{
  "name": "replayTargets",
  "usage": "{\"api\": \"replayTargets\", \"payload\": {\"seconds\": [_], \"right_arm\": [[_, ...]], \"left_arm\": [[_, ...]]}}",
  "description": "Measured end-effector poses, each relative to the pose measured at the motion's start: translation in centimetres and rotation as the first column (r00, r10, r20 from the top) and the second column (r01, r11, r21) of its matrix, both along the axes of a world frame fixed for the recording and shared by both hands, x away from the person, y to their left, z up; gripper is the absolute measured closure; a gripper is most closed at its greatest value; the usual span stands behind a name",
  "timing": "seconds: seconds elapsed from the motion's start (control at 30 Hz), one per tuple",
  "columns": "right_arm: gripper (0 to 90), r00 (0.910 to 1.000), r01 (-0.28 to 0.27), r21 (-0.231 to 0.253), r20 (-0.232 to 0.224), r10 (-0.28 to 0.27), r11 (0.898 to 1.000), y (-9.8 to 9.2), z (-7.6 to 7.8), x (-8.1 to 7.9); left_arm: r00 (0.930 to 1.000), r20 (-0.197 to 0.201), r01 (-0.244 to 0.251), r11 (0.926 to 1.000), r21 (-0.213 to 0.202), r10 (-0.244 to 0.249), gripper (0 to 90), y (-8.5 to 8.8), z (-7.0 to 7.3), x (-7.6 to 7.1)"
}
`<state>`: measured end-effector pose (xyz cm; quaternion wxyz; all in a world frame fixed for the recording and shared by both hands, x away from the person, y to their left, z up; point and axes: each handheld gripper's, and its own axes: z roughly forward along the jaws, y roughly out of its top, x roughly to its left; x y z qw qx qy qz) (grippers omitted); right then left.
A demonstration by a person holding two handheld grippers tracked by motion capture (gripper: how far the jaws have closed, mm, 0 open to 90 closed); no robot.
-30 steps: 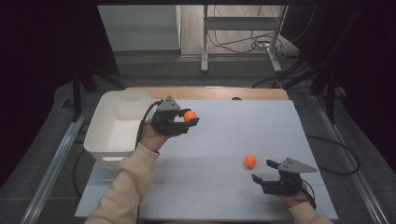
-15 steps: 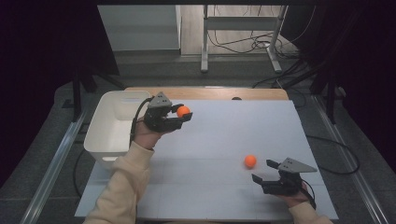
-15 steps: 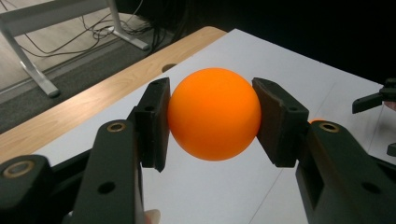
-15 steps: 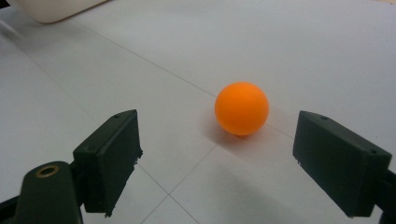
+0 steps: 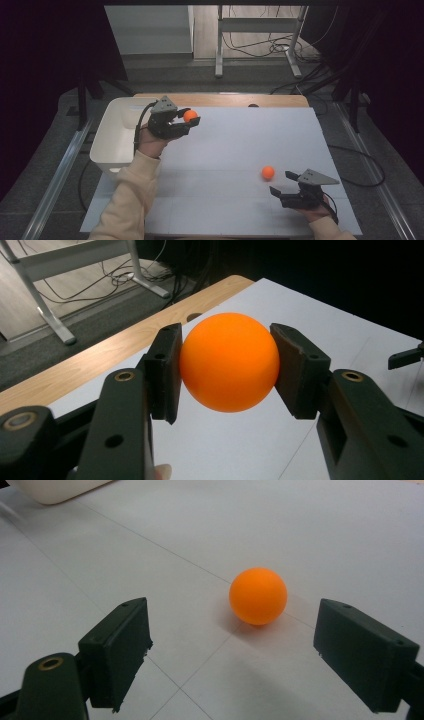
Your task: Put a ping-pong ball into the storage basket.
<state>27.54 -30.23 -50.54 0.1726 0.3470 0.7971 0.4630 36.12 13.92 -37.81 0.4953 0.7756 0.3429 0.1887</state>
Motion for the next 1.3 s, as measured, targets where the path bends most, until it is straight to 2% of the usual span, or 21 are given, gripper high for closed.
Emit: {"api": "replayTargets", "payload": {"seconds": [0.53,1.03,1.3], "right_arm": [[15.4,1.0,0.002,0.004,0.001,-0.002,1.0,-0.1,0.0,0.0],[15.4,1.0,-0.001,0.002,0.001,0.001,1.0,-0.1,0.0,0.0],[15.4,1.0,-0.001,0.001,0.001,0.001,1.0,0.0,0.0,0.0]], "left_arm": [[0.9985,-0.004,-0.055,0.9984,-0.011,0.055,49.8,1.8,0.2,0.2],[0.9925,-0.002,-0.122,0.992,-0.031,0.122,49.8,4.1,0.5,0.1],[0.9876,-0.004,-0.157,0.9874,-0.018,0.157,49.8,5.0,0.5,0.2]]}}
